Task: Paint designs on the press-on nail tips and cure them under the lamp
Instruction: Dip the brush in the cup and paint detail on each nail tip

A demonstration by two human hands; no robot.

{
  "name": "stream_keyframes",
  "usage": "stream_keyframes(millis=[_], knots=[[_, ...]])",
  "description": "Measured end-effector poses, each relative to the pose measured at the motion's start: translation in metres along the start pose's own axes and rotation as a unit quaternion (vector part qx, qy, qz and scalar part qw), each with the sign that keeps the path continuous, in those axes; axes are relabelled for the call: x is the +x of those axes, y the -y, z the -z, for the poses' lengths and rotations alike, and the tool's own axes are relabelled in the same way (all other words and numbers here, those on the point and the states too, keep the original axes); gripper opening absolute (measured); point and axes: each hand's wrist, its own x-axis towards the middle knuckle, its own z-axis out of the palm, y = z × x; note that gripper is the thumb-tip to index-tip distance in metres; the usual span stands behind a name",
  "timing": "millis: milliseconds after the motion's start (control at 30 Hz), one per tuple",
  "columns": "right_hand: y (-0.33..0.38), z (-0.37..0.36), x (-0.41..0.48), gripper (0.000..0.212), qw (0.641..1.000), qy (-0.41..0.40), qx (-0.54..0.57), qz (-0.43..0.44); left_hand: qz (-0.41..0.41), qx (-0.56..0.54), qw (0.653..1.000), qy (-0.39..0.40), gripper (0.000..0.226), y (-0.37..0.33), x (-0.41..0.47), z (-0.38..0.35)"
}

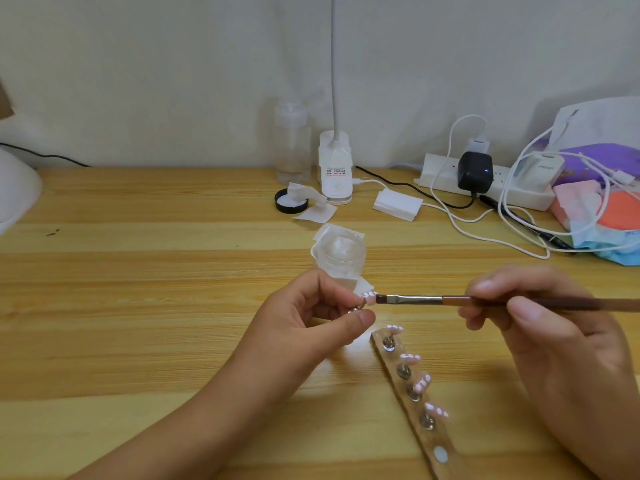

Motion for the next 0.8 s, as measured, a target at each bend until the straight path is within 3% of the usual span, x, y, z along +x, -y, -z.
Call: stream_keyframes(millis=[200,333,533,633,800], knots=[[0.001,-0.004,0.001,0.015,1.000,-0.002,-0.019,-0.015,0.004,0.003,1.000,-0.003,0.011,0.000,-0.001,0.001],[0.002,-0.007,0.002,0.030,0.999,-0.009,-0.036,-0.029,-0.002,0.009,1.000,0.006,0.012,0.001,0.000,0.001],[0.003,-0.009,0.004,0.027,0.999,-0.009,-0.042,-0.029,-0.014,0.011,1.000,0.019,0.010,0.001,0.000,0.001],[0.001,-0.005,0.007,0.015,0.999,-0.029,-0.016,-0.041,-0.025,0.005,0.999,0.033,0.008,0.001,-0.001,0.001],[-0.001,0.001,0.010,0.031,0.994,-0.056,0.047,-0.087,-0.018,0.023,0.999,0.031,0.013,0.004,0.000,0.003]])
